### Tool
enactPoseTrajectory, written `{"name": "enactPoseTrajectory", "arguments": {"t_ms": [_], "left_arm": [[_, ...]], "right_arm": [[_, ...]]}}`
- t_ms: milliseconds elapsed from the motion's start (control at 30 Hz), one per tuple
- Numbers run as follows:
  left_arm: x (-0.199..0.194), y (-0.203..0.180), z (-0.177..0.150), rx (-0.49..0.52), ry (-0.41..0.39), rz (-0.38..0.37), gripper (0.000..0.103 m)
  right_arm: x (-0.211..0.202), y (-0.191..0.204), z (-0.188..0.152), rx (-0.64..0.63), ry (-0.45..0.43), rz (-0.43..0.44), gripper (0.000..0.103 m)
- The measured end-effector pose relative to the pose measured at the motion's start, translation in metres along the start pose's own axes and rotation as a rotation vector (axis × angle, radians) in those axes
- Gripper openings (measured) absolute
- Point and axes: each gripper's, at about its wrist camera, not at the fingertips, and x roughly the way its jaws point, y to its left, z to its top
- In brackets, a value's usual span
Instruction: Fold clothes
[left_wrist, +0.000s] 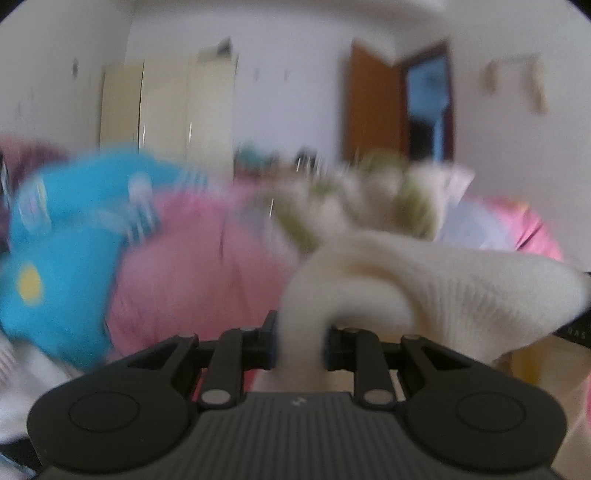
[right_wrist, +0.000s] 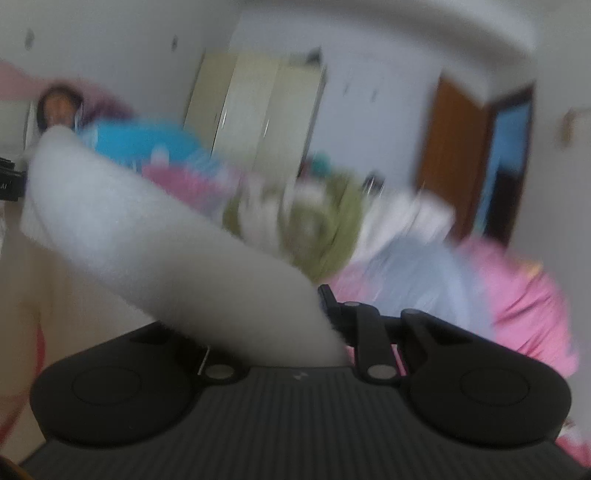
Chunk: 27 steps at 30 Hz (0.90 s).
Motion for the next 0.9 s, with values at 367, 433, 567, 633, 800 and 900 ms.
{"name": "enactPoseTrajectory", "arguments": {"t_ms": [367, 433, 567, 633, 800, 900], "left_arm": [[0.157, 0.053, -0.091, -0.091, 0.329, 0.051, 0.085], [0.16, 0.06, -0.082, -0.105, 0.319, 0.05, 0.087], [0.145, 0.063, -0.073, -0.134, 0.301, 0.04, 0.087], [0.131, 0.062, -0.062, -0.142, 0.287, 0.028, 0.087], [0.082, 0.06, -0.047, -0.158, 0.253, -0.024, 0.091], [0.04, 0.06, -0.05, -0.147, 0.255, -0.066, 0.097]], "right_arm": [[0.16, 0.052, -0.063, -0.06, 0.396, 0.013, 0.058], [0.156, 0.054, -0.072, -0.067, 0.395, 0.007, 0.076], [0.133, 0.047, -0.059, -0.043, 0.37, 0.025, 0.087], [0.121, 0.041, -0.051, -0.037, 0.362, 0.039, 0.09], [0.066, 0.024, -0.03, 0.05, 0.314, 0.084, 0.092], [0.022, 0.009, -0.023, 0.219, 0.251, 0.173, 0.095]]}}
